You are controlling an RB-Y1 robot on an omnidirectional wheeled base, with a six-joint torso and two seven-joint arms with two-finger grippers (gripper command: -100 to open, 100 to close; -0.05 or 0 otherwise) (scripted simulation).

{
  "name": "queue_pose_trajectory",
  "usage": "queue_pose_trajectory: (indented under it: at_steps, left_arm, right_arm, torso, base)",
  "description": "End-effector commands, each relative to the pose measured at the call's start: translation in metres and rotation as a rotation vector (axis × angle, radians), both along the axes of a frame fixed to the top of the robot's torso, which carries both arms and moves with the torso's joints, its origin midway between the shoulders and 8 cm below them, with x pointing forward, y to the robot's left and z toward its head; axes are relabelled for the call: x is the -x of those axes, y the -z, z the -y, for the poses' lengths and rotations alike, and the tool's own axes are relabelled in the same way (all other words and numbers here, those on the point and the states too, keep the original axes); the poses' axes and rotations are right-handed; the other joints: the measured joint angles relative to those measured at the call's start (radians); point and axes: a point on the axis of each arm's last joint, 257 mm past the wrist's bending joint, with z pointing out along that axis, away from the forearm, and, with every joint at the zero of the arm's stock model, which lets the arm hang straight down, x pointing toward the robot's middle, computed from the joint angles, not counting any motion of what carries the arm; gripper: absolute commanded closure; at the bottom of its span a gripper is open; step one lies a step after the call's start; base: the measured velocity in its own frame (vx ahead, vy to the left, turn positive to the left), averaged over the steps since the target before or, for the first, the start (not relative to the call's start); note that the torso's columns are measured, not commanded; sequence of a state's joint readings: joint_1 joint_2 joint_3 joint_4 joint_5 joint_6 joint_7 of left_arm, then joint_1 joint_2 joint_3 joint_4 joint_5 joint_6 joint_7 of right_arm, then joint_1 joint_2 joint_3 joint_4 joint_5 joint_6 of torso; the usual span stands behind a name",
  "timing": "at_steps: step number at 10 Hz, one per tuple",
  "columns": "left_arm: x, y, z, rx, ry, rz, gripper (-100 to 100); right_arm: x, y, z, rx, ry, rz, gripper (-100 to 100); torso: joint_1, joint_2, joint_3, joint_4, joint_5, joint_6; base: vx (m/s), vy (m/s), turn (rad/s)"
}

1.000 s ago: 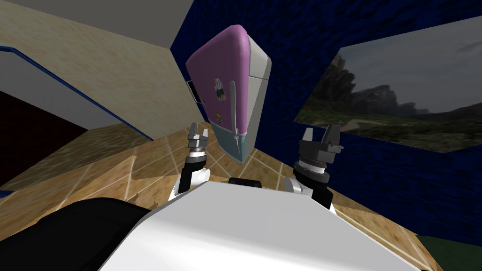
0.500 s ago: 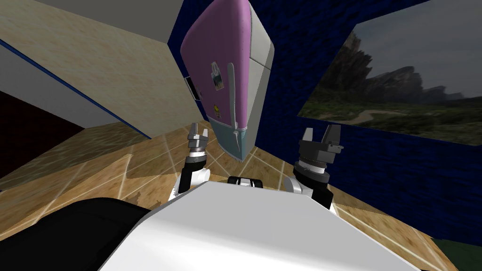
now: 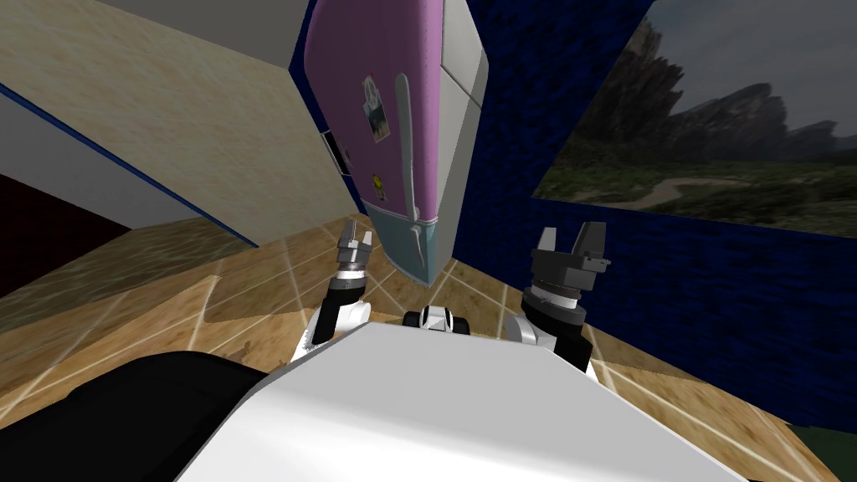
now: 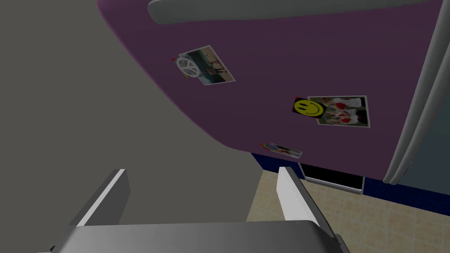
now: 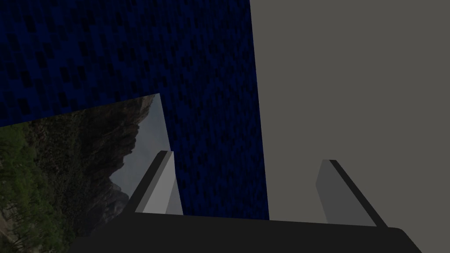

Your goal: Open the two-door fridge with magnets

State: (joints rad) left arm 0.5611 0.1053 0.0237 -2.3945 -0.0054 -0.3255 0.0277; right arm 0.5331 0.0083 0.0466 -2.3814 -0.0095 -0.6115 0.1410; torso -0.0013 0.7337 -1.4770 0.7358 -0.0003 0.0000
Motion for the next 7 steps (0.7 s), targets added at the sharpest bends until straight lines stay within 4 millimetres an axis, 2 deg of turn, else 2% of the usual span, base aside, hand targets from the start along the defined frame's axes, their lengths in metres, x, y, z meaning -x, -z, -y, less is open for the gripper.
queue_pose_trajectory:
  at_steps: [1,7]
  left_arm:
    - [-0.005,0.012,-0.001,-0.027,-0.004,-0.061,-100]
    - [-0.011,0.036,-0.006,-0.074,-0.020,-0.178,-100]
  right_arm:
    - [0.000,0.000,0.000,0.000,0.000,0.000,0]
    - [0.000,0.000,0.000,0.000,0.000,0.000,0]
  torso:
    - [0.001,0.002,0.000,0.001,0.000,0.000]
    - [0.001,0.005,0.001,0.002,0.000,0.000]
  base:
    - [0.091,-0.034,-0.037]
    - [0.076,-0.021,-0.047]
